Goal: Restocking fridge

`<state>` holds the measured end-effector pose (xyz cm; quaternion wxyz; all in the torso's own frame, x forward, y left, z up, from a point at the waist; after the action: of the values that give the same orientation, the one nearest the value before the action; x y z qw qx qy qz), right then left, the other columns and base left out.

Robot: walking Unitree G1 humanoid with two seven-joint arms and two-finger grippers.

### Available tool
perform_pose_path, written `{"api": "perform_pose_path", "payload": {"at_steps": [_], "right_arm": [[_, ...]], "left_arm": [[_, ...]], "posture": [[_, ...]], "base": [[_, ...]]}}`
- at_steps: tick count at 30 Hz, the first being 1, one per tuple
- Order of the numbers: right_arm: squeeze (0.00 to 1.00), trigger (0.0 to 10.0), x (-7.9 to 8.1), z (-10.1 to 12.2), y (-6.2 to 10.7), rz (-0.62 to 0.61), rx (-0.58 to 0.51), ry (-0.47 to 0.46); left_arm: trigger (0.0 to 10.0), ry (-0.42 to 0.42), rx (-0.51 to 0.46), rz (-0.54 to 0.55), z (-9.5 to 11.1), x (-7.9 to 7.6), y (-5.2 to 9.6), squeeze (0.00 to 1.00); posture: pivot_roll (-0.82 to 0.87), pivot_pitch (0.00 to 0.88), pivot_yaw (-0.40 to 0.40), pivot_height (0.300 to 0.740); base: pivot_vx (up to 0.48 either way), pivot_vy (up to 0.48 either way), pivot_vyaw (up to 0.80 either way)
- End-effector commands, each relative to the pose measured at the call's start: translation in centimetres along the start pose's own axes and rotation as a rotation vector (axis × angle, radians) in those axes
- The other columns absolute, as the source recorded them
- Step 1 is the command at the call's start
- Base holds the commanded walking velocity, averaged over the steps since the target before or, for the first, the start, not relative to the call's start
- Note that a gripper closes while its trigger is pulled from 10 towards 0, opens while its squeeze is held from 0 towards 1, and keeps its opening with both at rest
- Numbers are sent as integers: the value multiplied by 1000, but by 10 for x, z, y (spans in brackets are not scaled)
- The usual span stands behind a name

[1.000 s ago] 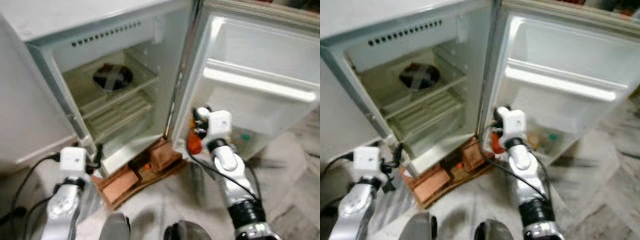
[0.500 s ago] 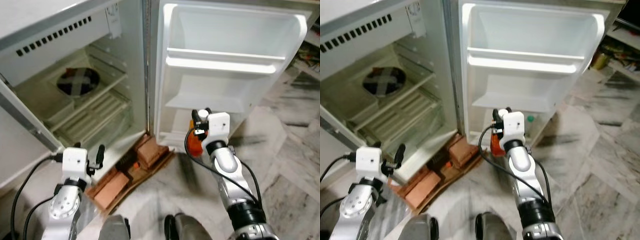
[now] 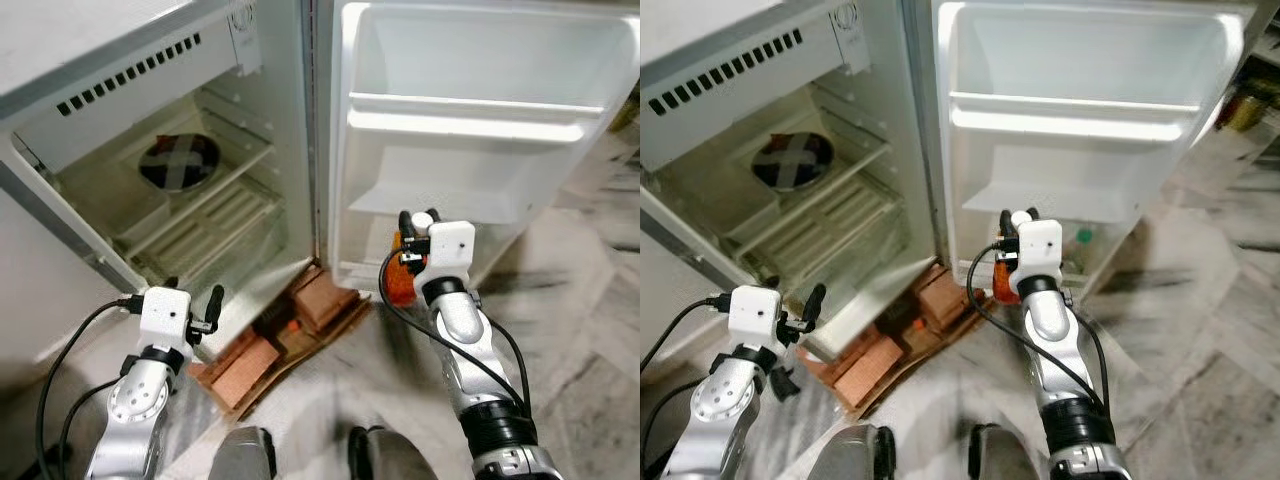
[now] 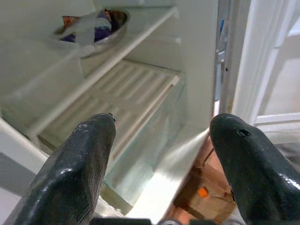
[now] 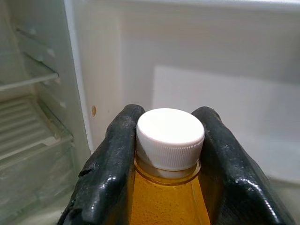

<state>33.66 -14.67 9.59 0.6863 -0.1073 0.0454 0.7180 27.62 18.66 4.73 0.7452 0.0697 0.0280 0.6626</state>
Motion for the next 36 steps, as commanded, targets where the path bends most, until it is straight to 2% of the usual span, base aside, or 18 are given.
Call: {"api": "perform_pose_path", "payload": {"at_steps": [1,6,11,15,17,22,25,27,29,36], "right_arm": [[0,10000,-7,6,3,-37,-29,3],[0,10000,-13,4,10,-57,-26,30],[0,10000,-12,9,6,-41,-31,53],[0,10000,-10,12,3,-28,-36,58],[0,10000,-7,9,1,-15,-28,52],[0,10000,-3,8,-1,4,-21,41],[0,10000,1,-3,1,27,18,28],[0,10000,2,-6,2,33,27,26],[0,10000,5,-5,0,47,21,21],[0,10000,9,0,-6,64,7,17]], "left_arm": [[10000,-25,25,-32,-6,-3,-1,0],[10000,-17,10,-58,-1,-7,-18,0],[10000,-35,-31,-71,10,-9,-24,0],[10000,-45,-33,-69,9,-8,-21,0],[10000,-46,-19,-68,1,-9,-15,0],[10000,-34,-21,-52,-1,-11,-8,0],[10000,-24,-24,1,-2,-3,-4,0],[10000,-23,-25,16,-2,-1,-3,0],[10000,-13,-35,62,-1,9,0,0],[10000,-29,-45,68,2,13,-3,0]], "posture": [[48,112,100,740],[8,111,87,740],[13,109,63,740],[25,111,55,740],[41,117,40,740],[73,118,12,740],[97,114,-12,740],[98,112,-14,740],[100,106,-24,740],[108,98,-48,740]], "base": [[0,0,0],[0,0,0],[0,0,0],[0,0,-259],[0,0,-800],[0,-123,-683],[0,-284,0],[0,-255,0],[0,0,0],[0,-70,0]]}}
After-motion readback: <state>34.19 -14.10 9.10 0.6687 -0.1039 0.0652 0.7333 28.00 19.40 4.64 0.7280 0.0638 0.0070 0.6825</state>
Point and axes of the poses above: a point about 5 cm out from each wrist's last joint towards the gripper, its own y axis pointing back from the gripper into the wrist, its own z axis along the axis of the wrist's last joint, x = y × z, the point moved 4 cm from there along -y, pointing out of the wrist towards the gripper, and after that the axes turned 7 degrees about y, right-handed, at the moved point
